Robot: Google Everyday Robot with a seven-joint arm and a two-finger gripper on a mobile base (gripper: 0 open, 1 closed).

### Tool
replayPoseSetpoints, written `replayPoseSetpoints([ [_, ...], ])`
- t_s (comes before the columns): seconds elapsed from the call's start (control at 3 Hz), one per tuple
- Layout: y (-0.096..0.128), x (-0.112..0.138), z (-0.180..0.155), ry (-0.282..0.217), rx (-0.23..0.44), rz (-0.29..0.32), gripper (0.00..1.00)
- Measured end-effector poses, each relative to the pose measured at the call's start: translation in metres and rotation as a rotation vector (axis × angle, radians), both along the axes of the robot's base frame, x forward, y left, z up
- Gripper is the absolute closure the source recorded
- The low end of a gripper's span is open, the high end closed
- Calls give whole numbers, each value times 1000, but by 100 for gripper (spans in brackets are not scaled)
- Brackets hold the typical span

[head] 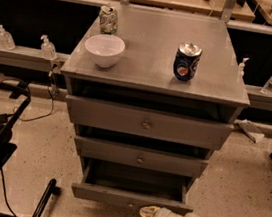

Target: Close bottom drawer

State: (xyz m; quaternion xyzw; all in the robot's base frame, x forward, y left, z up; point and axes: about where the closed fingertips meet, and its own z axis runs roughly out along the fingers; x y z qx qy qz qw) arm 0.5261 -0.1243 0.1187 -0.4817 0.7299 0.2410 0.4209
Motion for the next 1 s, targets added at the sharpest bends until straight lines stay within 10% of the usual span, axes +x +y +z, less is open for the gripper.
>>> replayPoseSetpoints([
  [1.0, 4, 46, -5, -2, 3, -3, 100],
])
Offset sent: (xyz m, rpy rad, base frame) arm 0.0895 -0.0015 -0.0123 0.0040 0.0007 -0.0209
